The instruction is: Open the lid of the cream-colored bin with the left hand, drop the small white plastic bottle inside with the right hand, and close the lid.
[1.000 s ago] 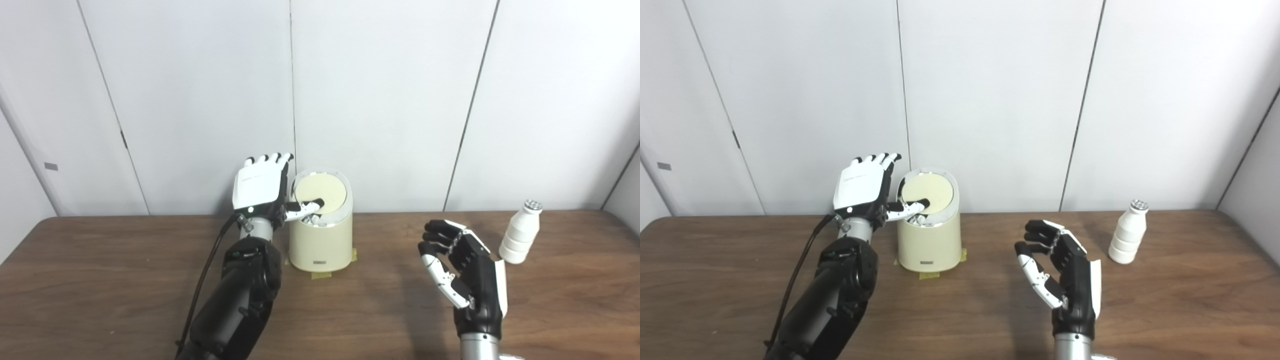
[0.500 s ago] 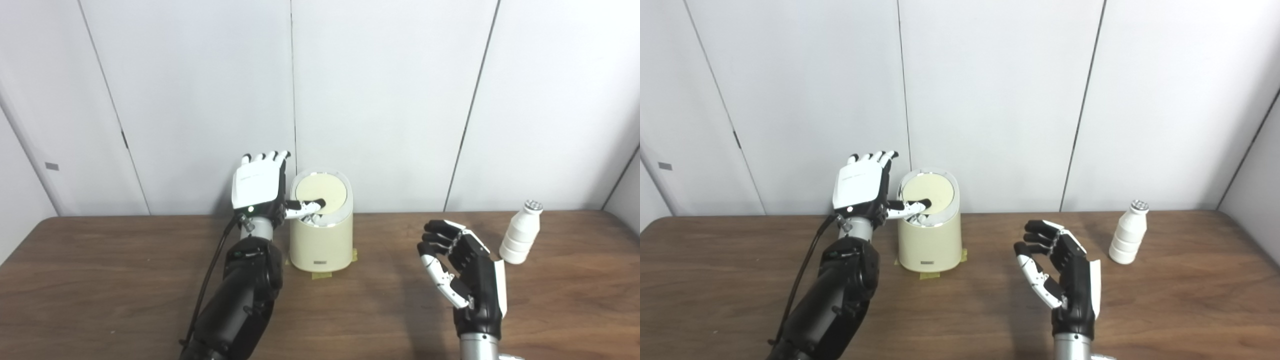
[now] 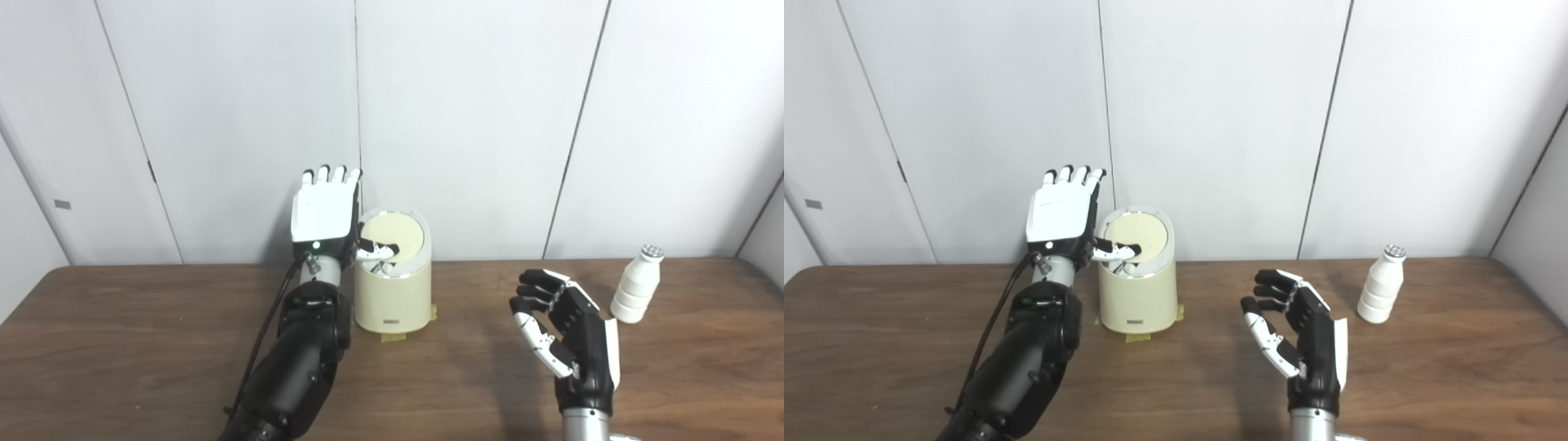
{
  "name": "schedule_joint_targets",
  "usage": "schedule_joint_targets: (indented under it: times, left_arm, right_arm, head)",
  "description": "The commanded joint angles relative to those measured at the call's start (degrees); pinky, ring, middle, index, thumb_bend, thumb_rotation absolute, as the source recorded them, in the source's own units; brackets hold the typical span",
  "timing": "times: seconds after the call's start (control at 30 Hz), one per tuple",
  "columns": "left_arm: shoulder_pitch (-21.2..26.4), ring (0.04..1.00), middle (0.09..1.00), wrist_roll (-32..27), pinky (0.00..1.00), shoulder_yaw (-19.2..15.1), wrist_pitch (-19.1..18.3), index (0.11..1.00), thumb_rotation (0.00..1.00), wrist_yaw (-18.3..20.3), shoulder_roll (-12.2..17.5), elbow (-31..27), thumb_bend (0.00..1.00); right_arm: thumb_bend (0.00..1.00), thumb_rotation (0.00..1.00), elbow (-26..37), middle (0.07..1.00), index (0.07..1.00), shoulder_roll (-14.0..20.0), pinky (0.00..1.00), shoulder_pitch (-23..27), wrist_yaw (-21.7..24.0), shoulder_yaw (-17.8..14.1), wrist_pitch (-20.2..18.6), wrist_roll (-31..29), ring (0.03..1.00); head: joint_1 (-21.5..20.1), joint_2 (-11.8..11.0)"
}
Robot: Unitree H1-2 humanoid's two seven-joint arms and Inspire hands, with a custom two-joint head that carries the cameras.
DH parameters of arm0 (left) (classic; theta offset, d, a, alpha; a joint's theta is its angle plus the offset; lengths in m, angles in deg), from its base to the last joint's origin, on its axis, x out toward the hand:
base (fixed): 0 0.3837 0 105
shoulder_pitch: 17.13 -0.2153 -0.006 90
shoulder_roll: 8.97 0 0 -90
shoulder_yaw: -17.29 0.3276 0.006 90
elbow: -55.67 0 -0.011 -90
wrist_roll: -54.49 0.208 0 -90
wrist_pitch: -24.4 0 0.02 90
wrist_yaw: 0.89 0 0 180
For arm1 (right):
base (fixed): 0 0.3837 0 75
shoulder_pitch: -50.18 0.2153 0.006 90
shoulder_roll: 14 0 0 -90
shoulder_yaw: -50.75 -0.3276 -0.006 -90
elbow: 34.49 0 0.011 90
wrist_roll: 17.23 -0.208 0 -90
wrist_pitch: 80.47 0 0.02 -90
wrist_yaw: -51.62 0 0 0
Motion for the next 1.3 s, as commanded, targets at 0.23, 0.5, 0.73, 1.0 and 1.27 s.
schedule_joint_targets:
  times: [0.23,0.5,0.73,1.0,1.27]
  left_arm:
    - [0.7,0.97,0.923,1.2,1.0,-2.4,-0.4,0.898,1.0,3.7,-0.5,-2.2,0.79]
    - [-0.1,0.95,0.919,-1.6,1.0,-3.5,-0.3,0.888,1.0,2.6,-0.9,-2.9,0.81]
    - [-6.5,0.894,0.877,-10.8,0.98,-6.5,3.8,0.857,1.0,-3.8,-0.9,-13.1,0.64]
    - [-15.5,0.795,0.787,-33.2,0.74,-14.4,19.8,0.771,0.9,-12.1,-2.9,-22.8,0.24]
    - [-23.0,0.766,0.771,-49.6,0.68,-18.2,29.1,0.756,0.8,-10.1,-3.0,-27.3,0.16]
  right_arm:
    - [0.25,0.23,1.7,0.642,0.602,-0.2,0.54,1.7,0.4,0.3,1.4,-0.2,0.621]
    - [0.24,0.22,2.0,0.643,0.602,-0.4,0.55,1.6,0.4,0.2,0.8,-0.5,0.622]
    - [0.25,0.26,1.8,0.642,0.606,-0.2,0.55,1.7,0.3,0.2,1.1,-0.1,0.622]
    - [0.25,0.25,2.1,0.641,0.601,0.2,0.55,1.6,0.8,0.0,1.4,-1.1,0.62]
    - [0.24,0.24,1.7,0.646,0.607,0.7,0.56,1.6,0.6,-0.1,1.8,-0.8,0.629]
  head:
    - [-0.1,-0.1]
    - [-0.1,-0.2]
    - [-0.2,-0.2]
    - [0.1,0.0]
    - [0.0,0.0]
